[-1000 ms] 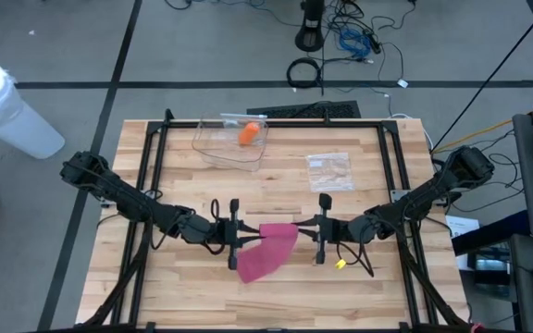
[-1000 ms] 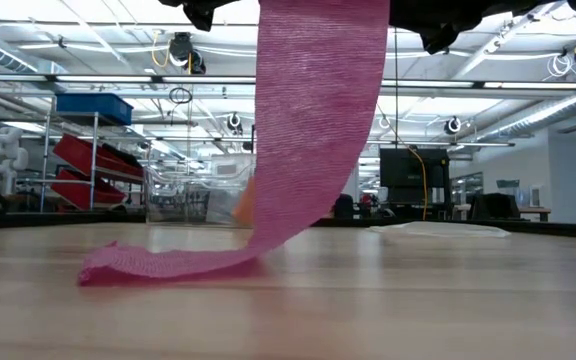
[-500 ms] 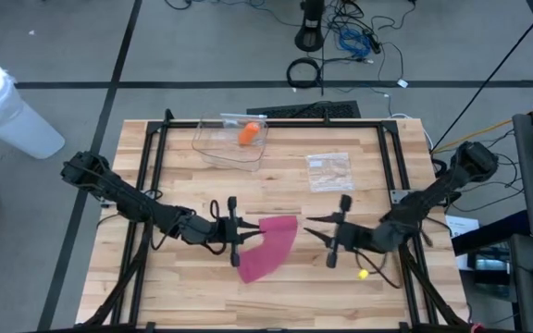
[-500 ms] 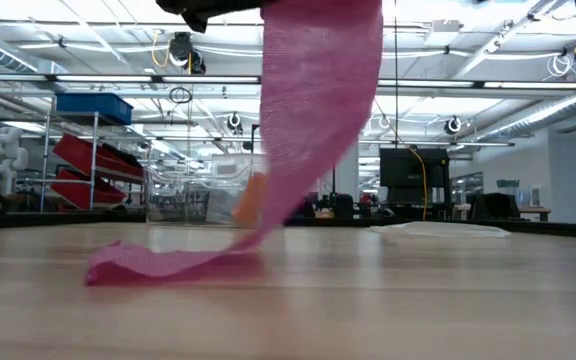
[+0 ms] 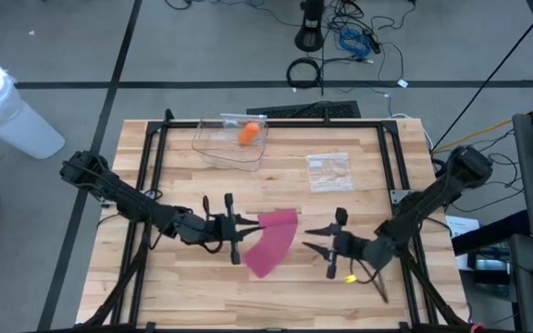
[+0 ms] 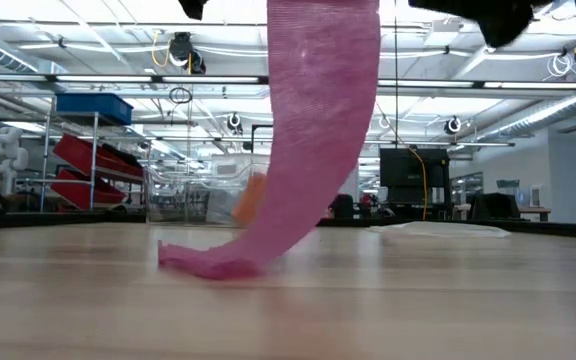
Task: Roll bandage
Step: Roll the pink bandage
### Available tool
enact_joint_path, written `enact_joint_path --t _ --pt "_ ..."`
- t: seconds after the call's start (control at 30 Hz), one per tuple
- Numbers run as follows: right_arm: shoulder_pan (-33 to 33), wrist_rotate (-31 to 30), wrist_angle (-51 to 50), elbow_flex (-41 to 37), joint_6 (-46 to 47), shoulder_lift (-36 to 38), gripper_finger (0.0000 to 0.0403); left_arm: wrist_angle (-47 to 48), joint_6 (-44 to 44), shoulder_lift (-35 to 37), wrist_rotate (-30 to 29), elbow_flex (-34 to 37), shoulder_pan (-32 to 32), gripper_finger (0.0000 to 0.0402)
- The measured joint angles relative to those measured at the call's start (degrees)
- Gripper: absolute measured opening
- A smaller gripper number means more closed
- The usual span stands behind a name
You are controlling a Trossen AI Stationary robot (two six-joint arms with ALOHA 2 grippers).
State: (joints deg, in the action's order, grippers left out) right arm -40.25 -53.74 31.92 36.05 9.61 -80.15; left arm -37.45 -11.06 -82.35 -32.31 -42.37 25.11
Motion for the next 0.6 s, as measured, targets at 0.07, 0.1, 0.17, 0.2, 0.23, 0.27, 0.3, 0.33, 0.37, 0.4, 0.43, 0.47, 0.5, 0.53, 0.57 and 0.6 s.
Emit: enact_joint_path --t 0.07,0.1,0.17,0.2,0.23,0.27,0.3,0.33,0.37,0.4,0.43,0.47,0.5,0.53,0.57,0.6 --pt "0.00 -1.79 -0.04 -0.02 2.27 -2.96 0.0130 0.62 0.05 0.20 0.02 0.00 0.14 0.0010" --pt "0.21 -1.94 0.40 -0.02 3.36 -4.40 0.0130 0.88 0.08 0.41 0.05 0.02 0.22 0.0010" --pt "0.83 -1.85 2.06 -0.04 5.23 -7.37 0.0130 0.45 0.08 0.57 0.34 0.02 0.37 0.0010" --pt "1.24 -1.86 3.06 -0.10 6.03 -8.75 0.0130 0.46 0.08 0.59 0.38 0.02 0.47 0.0010" --pt "1.66 -1.83 4.29 -0.11 6.73 -10.10 0.0130 0.68 0.05 0.67 0.56 0.02 0.47 0.0010" --pt "2.09 -1.74 5.36 -0.11 7.35 -11.46 0.0130 0.76 -0.01 0.71 0.71 0.02 0.51 0.0010" --pt "2.47 -1.74 6.47 -0.13 7.81 -12.80 0.0130 0.69 -0.01 0.76 0.78 0.02 0.53 0.0010" --pt "2.82 -1.55 7.82 -0.13 7.95 -14.08 0.0130 0.64 -0.04 0.85 1.07 0.02 0.51 0.0010" --pt "3.21 -1.30 9.17 -0.13 7.95 -15.32 0.0130 0.50 -0.23 0.87 2.01 0.02 0.49 0.0010" --pt "3.55 -0.72 10.93 -0.13 7.87 -16.58 0.0130 0.48 -0.25 0.87 2.96 0.02 0.47 0.0010" --pt "3.87 0.66 12.45 -0.13 7.67 -17.56 0.0130 0.51 -0.23 0.87 3.69 0.02 0.49 0.0010" --pt "4.30 2.20 14.38 -0.13 7.51 -18.62 0.0130 0.50 -0.19 0.87 4.05 0.02 0.52 0.0011" --pt "4.70 4.00 16.27 -0.13 7.41 -19.53 0.0130 0.45 -0.19 0.87 4.23 0.02 0.51 0.0011" --pt "5.11 5.67 18.19 -0.13 7.32 -20.45 0.0130 0.37 -0.21 0.87 4.31 0.02 0.54 0.0011" --pt "5.55 7.63 19.87 -0.13 7.30 -21.30 0.0130 0.39 -0.23 0.87 4.32 0.02 0.51 0.0011" --pt "5.94 9.19 21.52 -0.13 7.25 -22.06 0.0130 0.42 -0.23 0.87 4.32 0.02 0.51 0.0011"
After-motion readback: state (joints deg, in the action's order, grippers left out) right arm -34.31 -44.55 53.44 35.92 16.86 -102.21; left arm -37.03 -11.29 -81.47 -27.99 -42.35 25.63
